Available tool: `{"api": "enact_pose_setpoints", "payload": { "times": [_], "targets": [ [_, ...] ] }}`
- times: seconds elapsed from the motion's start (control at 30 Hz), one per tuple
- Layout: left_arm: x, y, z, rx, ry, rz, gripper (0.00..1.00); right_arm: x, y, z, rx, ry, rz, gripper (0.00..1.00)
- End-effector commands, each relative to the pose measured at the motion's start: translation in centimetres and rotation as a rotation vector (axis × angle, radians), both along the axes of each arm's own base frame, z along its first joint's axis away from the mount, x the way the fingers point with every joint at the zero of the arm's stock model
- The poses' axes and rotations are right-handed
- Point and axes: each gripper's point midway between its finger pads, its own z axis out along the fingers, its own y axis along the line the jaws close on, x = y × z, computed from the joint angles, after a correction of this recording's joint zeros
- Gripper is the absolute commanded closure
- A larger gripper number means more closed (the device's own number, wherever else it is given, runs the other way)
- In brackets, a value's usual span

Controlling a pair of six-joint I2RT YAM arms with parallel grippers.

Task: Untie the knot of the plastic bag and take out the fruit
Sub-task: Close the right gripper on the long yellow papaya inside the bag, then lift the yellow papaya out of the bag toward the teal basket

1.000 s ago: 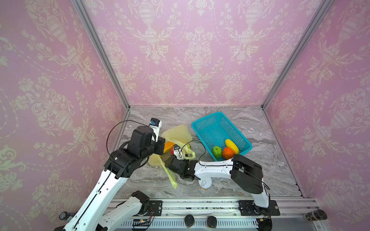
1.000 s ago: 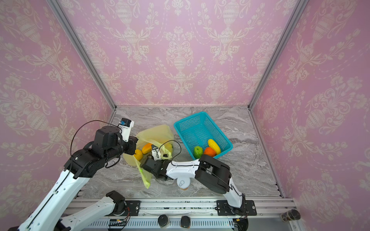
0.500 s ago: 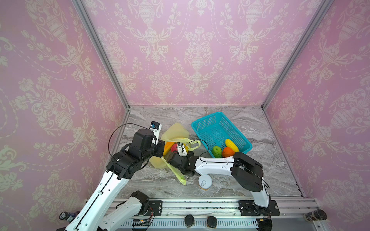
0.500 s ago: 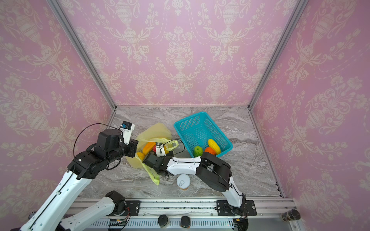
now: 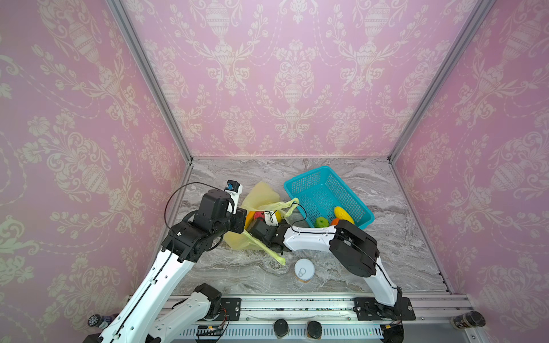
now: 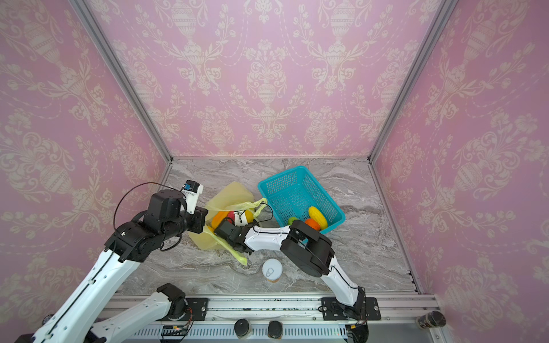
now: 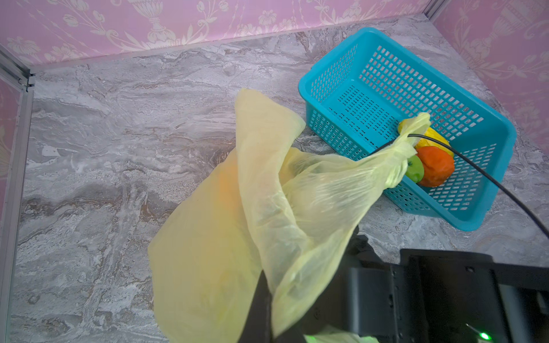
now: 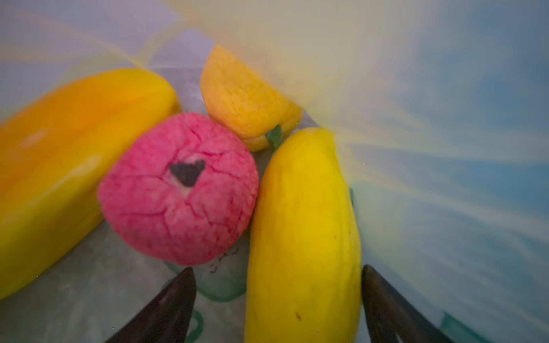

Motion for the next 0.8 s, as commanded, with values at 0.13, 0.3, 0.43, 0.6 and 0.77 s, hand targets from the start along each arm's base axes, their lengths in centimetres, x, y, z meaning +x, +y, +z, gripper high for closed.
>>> {"api": "enact_pose_setpoints", "payload": {
  "times": [0.13, 0.3, 0.43, 0.6, 0.77],
  "targets": [
    [0.2, -0.1, -0.7, 0.006, 0.021, -0.015, 1.0, 0.6, 0.0, -1.9, -0.041, 0.063, 0.004, 0.39],
    [0.5, -0.1, -2.2, 0.019, 0.074, -0.009, 1.0, 0.2, 0.2, 0.8, -0.006, 0.013, 0.058, 0.72],
    [0.8, -0.2, -3.3, 0.034, 0.121, -0.006, 1.0, -0.9, 0.3, 3.5, 0.033, -0.019, 0.097, 0.86],
    [1.1, -0.2, -4.8, 0.053, 0.18, 0.003, 1.0, -2.7, 0.3, 7.8, 0.111, -0.083, 0.18, 0.93],
    [1.1, -0.1, -4.9, 0.056, 0.183, 0.006, 1.0, -4.7, -0.6, 9.7, 0.251, -0.101, 0.24, 0.94]
  ]
}}
